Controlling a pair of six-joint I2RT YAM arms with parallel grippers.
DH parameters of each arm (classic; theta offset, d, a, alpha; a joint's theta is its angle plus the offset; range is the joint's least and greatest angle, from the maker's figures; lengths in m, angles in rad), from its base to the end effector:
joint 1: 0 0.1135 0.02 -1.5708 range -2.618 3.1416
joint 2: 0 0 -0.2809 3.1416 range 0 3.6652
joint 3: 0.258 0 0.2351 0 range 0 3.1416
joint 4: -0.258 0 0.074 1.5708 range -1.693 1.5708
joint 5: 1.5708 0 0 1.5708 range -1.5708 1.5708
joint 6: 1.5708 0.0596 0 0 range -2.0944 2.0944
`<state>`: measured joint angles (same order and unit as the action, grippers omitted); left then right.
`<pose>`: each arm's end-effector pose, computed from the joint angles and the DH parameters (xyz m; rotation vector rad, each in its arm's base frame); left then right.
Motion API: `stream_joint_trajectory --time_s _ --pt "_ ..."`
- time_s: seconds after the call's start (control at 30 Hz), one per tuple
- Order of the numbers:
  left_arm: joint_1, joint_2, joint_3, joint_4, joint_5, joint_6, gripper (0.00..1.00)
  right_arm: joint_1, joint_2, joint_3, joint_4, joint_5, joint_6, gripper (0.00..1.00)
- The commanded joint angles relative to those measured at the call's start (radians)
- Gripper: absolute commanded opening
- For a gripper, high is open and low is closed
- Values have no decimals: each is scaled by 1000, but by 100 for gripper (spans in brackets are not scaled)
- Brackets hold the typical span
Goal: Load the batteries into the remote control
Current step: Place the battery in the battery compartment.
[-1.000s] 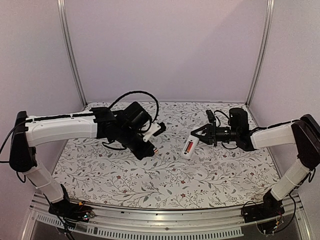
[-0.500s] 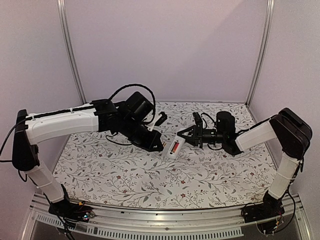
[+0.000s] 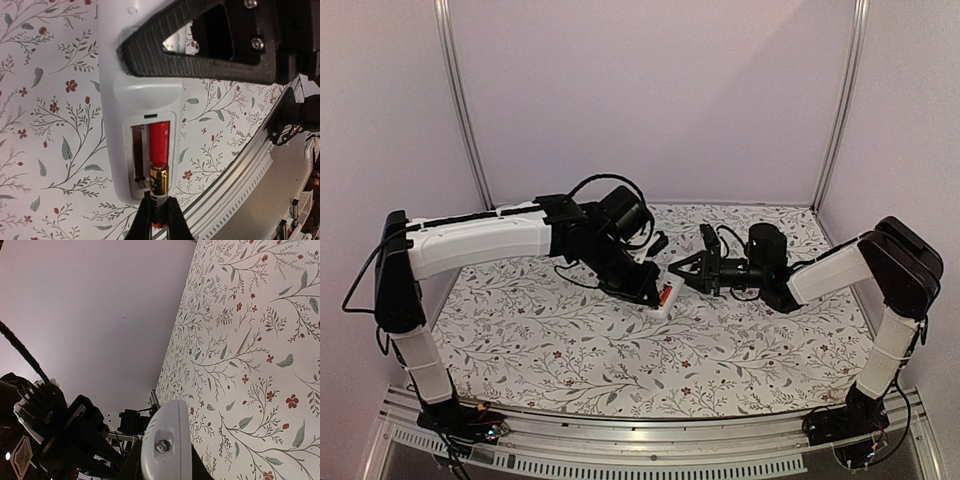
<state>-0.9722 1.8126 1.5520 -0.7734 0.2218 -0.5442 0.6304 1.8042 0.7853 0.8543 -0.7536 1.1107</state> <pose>0.2089 -0.3295 0.2721 0.6793 2.7212 -0.7569 0.2757 0.2517 0.2054 -0.1769 2.1151 1.8174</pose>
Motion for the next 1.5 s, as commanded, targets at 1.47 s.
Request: stream_joint_trajectory --time_s 1.47 --pt "10 173 221 -190 -166 -36 30 33 104 10 249 -7 169 0"
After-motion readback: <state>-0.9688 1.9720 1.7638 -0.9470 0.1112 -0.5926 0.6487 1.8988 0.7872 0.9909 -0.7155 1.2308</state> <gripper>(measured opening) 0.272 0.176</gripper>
